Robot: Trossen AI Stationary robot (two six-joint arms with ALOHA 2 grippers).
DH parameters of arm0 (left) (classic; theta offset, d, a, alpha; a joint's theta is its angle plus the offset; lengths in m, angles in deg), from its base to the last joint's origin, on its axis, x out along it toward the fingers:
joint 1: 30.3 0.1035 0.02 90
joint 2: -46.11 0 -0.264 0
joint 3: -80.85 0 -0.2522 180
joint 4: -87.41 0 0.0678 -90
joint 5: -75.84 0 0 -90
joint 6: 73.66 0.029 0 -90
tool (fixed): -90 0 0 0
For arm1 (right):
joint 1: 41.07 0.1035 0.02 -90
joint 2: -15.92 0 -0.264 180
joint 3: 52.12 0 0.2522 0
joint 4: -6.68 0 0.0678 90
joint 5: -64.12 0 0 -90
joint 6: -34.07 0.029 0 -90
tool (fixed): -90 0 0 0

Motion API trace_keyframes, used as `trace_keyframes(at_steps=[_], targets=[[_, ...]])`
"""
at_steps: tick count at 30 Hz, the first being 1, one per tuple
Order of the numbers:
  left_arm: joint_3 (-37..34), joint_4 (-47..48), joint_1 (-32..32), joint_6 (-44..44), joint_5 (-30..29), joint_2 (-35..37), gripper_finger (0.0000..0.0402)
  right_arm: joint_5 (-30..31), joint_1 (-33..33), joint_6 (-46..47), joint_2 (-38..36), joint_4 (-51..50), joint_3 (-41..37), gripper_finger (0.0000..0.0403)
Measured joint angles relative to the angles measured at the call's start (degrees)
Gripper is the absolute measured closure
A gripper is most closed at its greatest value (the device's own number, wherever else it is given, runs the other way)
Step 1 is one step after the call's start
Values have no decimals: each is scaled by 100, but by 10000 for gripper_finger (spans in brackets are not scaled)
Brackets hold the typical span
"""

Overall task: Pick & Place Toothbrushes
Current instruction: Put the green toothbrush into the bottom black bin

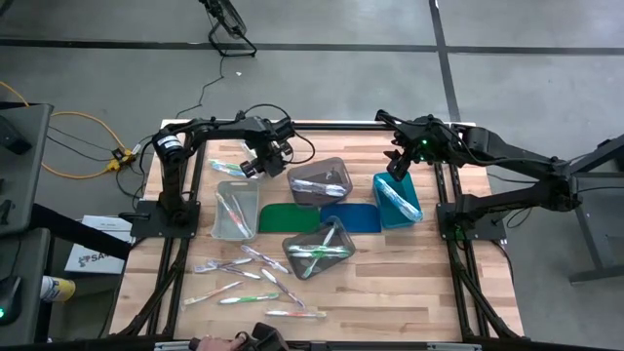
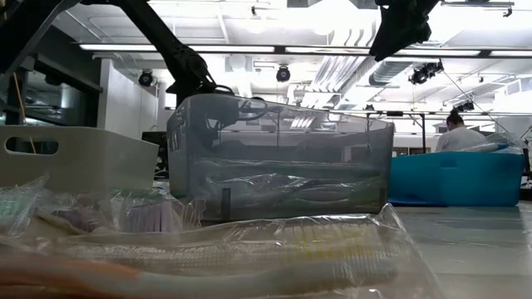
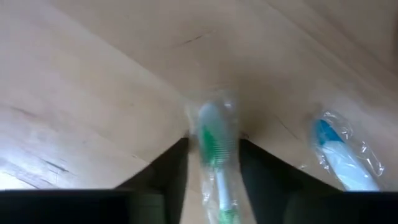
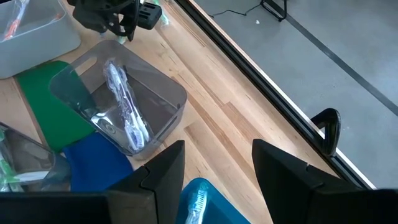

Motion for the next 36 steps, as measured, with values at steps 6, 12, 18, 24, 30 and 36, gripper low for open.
trace_keyframes(at_steps=[6, 12, 18, 24, 30, 36], targets=[[6, -49, 2, -39, -4, 0, 373, -16, 2, 0, 0, 0, 0, 222], [33, -7, 2, -288, -9, -5, 391, -24, 0, -49, 0, 0, 0, 222], [588, 658, 3, -632, -45, -33, 397, -300, 0, -44, 0, 0, 0, 222], [1500, 1914, 2, -1072, 216, -31, 399, -661, 0, -19, 0, -2, 0, 222], [2566, 2885, 2, -1627, 1099, -22, 400, -1006, 0, 24, -13, -2, 1, 222], [3519, 3125, -70, -2122, 1795, -13, 400, -1265, 17, 52, -13, -3, 0, 222]])
